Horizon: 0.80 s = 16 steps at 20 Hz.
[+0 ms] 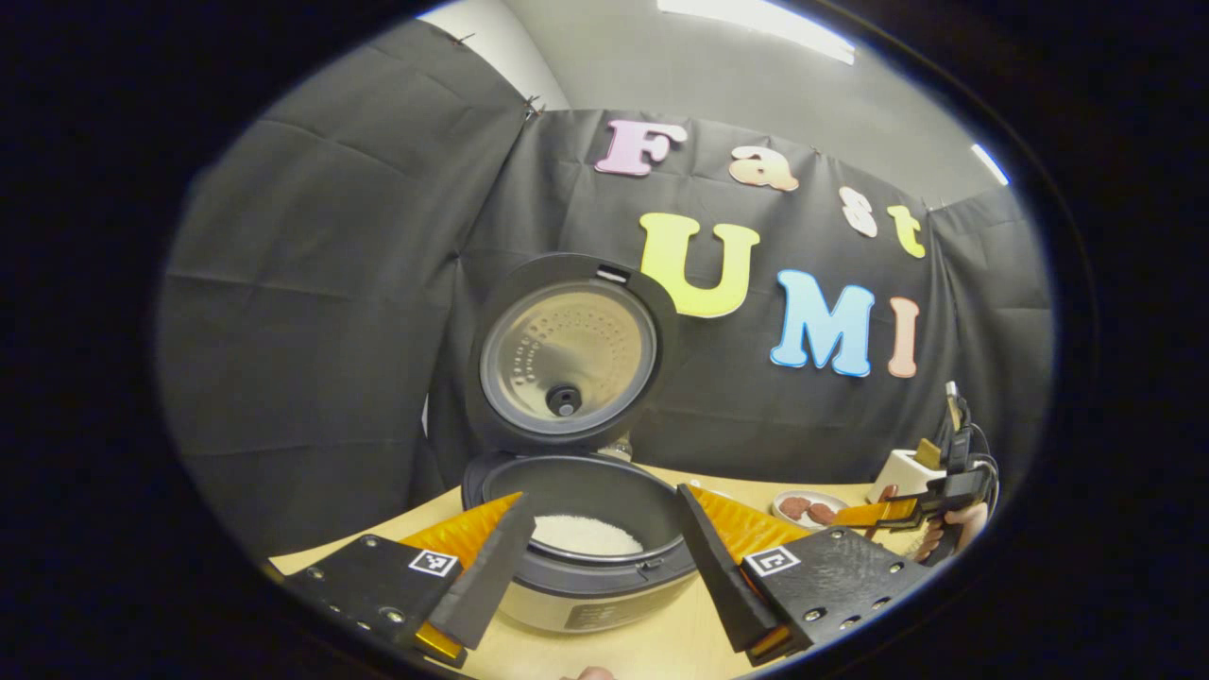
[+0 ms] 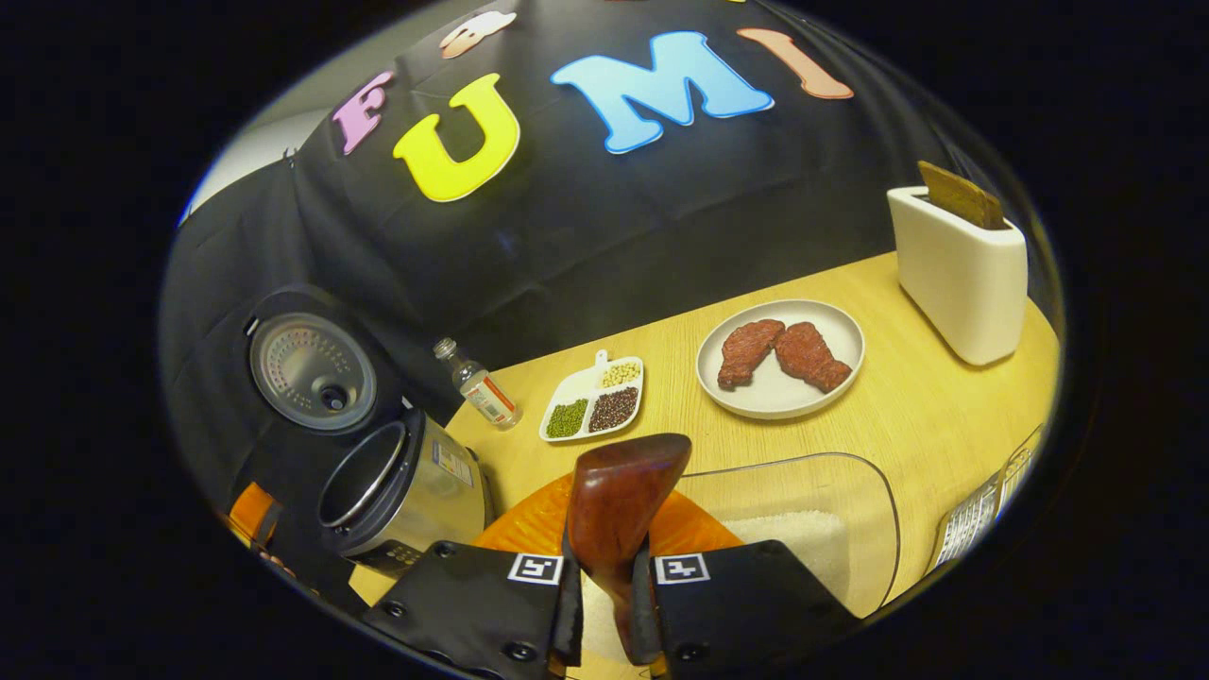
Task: Close the left gripper, press the button to open the rice cooker; take a wooden spoon from the chopstick holder with the right hand, scoop a spoonful of rice and pour it into the rice cooker, then put the wooden spoon back into the chopstick holder.
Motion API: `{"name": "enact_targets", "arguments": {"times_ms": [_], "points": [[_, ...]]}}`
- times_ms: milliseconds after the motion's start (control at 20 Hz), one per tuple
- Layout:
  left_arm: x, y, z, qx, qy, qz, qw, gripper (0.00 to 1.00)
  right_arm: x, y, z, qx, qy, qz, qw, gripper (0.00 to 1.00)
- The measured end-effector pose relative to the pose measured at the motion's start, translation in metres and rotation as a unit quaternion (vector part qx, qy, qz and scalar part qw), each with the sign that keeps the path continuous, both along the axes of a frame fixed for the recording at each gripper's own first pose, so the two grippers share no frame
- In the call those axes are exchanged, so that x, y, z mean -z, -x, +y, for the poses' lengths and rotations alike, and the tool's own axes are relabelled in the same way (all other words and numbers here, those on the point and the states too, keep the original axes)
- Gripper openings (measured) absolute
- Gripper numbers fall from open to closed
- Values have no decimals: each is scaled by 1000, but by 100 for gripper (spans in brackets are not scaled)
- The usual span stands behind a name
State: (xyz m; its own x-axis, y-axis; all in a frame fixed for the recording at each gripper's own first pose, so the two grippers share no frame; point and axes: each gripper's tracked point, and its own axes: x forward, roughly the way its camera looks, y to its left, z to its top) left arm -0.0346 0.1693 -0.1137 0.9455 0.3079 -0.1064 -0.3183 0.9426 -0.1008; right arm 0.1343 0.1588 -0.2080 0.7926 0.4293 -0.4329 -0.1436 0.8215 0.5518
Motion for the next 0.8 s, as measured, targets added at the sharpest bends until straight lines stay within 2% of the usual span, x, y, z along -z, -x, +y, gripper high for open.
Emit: {"name": "enact_targets", "arguments": {"times_ms": [300,400,450,550,700,800], "points": [[0,-3,-3,1,-7,2,1000,96,-9,-4,-24,57,-108,13,992,21],[1,-3,-3,-2,-6,3,1000,96,-12,-5,-34,69,-129,14,989,18],[1,-3,-4,-3,-5,3,1000,96,-10,-5,-40,73,-136,18,988,21],[1,-3,-6,-2,-5,3,1000,96,-8,-5,-51,88,-155,24,984,21],[-1,-2,-12,4,-7,4,1000,96,-6,-2,-68,106,-204,32,973,21],[-3,-2,-16,8,-9,3,1000,94,-5,-2,-82,128,-242,40,961,21]]}}
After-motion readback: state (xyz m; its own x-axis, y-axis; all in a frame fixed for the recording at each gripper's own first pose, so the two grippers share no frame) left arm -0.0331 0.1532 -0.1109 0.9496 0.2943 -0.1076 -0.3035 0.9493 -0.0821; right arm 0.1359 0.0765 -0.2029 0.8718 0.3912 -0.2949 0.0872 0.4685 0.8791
